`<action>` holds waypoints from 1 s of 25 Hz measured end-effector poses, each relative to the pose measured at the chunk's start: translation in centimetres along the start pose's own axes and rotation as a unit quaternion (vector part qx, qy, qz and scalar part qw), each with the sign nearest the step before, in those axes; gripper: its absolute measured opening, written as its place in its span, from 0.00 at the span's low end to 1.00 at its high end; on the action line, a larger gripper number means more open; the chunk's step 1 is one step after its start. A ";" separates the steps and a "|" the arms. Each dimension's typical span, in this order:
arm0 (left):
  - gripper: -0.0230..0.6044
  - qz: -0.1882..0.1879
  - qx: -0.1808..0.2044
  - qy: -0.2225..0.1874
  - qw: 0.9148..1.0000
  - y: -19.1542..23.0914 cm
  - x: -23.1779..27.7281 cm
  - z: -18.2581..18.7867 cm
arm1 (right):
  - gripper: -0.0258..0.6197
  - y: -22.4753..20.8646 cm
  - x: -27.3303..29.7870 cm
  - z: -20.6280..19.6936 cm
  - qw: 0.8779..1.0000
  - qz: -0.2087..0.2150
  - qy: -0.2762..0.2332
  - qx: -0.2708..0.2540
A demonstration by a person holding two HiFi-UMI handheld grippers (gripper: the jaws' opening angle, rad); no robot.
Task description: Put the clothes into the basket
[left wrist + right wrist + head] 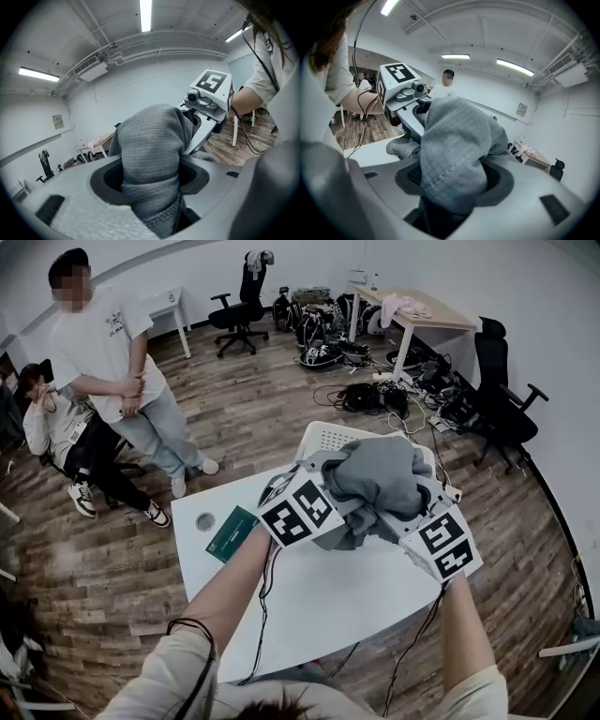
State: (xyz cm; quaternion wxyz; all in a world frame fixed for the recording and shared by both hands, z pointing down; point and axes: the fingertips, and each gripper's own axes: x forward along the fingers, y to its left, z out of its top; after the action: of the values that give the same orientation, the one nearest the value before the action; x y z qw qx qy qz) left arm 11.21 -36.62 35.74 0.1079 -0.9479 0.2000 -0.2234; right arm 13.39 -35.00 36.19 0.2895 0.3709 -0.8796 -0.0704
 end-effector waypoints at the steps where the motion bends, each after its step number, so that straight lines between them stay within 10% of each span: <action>1: 0.44 0.000 -0.003 0.001 1.000 0.4 0.4 -0.2 | 0.42 -0.4 0.4 -0.2 1.000 0.001 0.003 -0.001; 13: 0.44 0.002 -0.016 0.036 0.999 4.1 5.6 -2.7 | 0.42 -4.6 4.9 -3.9 0.999 0.006 0.041 0.022; 25: 0.57 0.013 -0.110 0.131 0.985 5.9 8.1 -8.4 | 0.55 -6.1 7.3 -9.6 0.984 0.018 0.114 0.138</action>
State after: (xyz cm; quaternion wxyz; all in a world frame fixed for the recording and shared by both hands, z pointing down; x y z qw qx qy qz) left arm 11.99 -46.34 44.41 -0.0213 -0.9138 0.2481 -0.3208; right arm 18.45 -43.53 45.35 0.3357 0.3970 -0.8484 0.0994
